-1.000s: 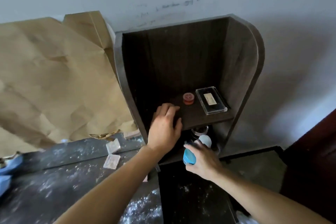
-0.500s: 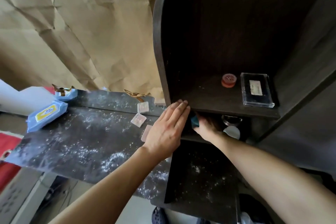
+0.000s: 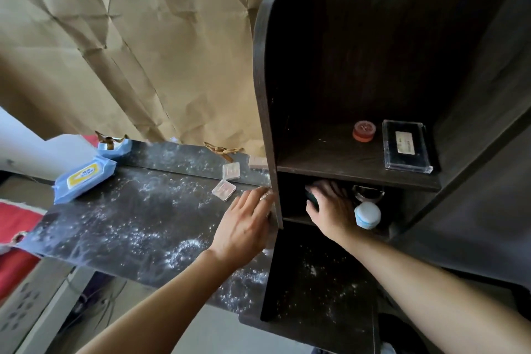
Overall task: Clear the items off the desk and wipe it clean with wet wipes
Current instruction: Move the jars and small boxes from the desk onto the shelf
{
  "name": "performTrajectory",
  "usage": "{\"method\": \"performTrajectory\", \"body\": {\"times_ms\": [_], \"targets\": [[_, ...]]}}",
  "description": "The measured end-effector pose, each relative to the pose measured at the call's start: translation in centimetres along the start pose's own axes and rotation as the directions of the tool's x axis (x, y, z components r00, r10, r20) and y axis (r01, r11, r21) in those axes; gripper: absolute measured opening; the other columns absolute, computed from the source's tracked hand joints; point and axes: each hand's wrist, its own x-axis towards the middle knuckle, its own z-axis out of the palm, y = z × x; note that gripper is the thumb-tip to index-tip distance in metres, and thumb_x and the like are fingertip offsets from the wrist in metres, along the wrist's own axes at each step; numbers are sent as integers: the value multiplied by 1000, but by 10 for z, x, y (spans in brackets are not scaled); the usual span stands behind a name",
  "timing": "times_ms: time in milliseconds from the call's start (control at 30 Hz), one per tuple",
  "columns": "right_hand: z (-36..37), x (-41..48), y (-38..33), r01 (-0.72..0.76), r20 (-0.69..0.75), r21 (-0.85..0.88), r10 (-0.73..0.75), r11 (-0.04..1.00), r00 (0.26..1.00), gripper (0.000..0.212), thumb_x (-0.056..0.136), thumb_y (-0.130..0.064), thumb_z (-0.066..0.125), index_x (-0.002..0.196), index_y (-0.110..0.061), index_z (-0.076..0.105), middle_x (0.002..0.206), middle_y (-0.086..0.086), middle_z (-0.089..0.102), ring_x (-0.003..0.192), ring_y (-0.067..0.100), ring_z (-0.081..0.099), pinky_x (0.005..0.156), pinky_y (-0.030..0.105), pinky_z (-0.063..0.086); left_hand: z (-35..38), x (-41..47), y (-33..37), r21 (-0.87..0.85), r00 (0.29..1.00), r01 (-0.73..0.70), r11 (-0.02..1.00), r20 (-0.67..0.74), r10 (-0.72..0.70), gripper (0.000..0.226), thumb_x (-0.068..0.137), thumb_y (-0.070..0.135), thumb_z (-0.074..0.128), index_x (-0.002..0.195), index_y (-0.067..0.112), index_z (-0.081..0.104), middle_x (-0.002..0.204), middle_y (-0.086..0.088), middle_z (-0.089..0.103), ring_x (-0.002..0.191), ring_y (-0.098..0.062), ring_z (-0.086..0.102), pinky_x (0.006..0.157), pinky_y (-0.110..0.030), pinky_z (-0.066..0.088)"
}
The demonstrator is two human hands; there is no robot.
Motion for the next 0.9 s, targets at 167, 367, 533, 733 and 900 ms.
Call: {"method": "performTrajectory", "body": {"times_ms": [167, 367, 533, 733, 900], "targets": [[11, -26, -38, 27, 114, 208, -52, 978, 992, 14, 79, -31, 53, 85, -25, 64, 79, -9, 63, 66, 15, 63, 51, 26, 46, 0, -59, -57, 74, 964, 210, 975, 147, -219, 32, 80, 17, 42, 106, 11, 58, 90, -5, 60, 74, -26, 60, 58, -32, 50], [44, -34, -99, 65, 319, 242, -142, 968, 937, 10, 77, -26, 61, 85, -21, 64, 78, -7, 62, 68, 18, 62, 53, 30, 47, -9, -115, -118, 175, 842, 428, 886, 278, -462, 20, 82, 14, 54, 100, 12, 62, 91, -5, 62, 76, -27, 62, 55, -38, 53], [81, -7, -139, 8, 482, 61, -37, 998, 875, 42, 84, -35, 60, 122, -19, 54, 120, -2, 55, 113, 18, 49, 82, 31, 47, -10, -132, -167, 139, 812, 453, 881, 344, -471, 22, 88, 17, 52, 108, 15, 60, 102, -3, 59, 87, -26, 61, 67, -40, 53], [128, 34, -153, -203, 571, -230, 301, 952, 763, 87, 76, -41, 71, 144, -17, 21, 149, 3, 29, 134, 22, 29, 102, 41, 37, 2, -121, -237, 77, 794, 403, 912, 466, -391, 19, 89, 21, 49, 104, 12, 57, 102, -3, 55, 92, -25, 58, 69, -37, 48], [151, 58, -154, -280, 629, -390, 476, 877, 615, 105, 72, -42, 75, 149, -19, 7, 154, 3, 23, 141, 23, 20, 107, 44, 31, 18, -98, -288, 42, 781, 319, 947, 554, -287, 19, 91, 23, 47, 105, 12, 54, 106, -4, 53, 98, -25, 57, 74, -38, 48]]}}
